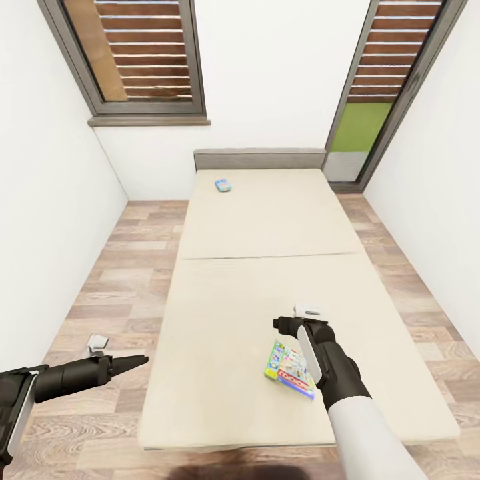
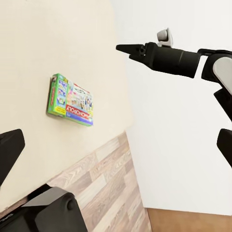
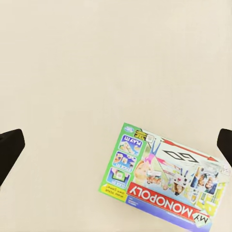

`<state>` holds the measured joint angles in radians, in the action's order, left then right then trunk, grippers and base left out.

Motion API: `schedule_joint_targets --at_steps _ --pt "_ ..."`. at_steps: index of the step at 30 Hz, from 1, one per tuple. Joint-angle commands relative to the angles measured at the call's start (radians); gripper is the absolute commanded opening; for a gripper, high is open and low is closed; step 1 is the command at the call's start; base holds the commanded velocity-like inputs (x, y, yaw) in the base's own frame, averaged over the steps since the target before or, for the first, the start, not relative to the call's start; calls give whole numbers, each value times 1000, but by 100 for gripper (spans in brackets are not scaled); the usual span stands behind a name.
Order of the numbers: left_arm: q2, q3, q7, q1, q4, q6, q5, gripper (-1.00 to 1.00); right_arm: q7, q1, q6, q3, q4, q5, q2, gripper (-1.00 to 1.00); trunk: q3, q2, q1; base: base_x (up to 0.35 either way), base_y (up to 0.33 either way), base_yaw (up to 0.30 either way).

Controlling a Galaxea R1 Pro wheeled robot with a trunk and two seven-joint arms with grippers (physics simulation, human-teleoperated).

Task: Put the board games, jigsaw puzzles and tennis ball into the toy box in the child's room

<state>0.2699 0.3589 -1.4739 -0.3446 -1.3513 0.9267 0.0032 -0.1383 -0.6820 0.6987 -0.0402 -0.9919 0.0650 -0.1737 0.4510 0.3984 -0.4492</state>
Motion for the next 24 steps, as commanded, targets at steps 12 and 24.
schedule_joint_targets --at_steps 12,24 --pt "-1 0 -4 -1 0 11 1 100 -6 -1 5 -1 -1 7 -1 100 5 2 -1 101 0 0" --pt "-1 0 -5 -1 0 11 1 100 -5 -1 6 -1 -1 7 -1 100 22 2 -1 4 0 0"
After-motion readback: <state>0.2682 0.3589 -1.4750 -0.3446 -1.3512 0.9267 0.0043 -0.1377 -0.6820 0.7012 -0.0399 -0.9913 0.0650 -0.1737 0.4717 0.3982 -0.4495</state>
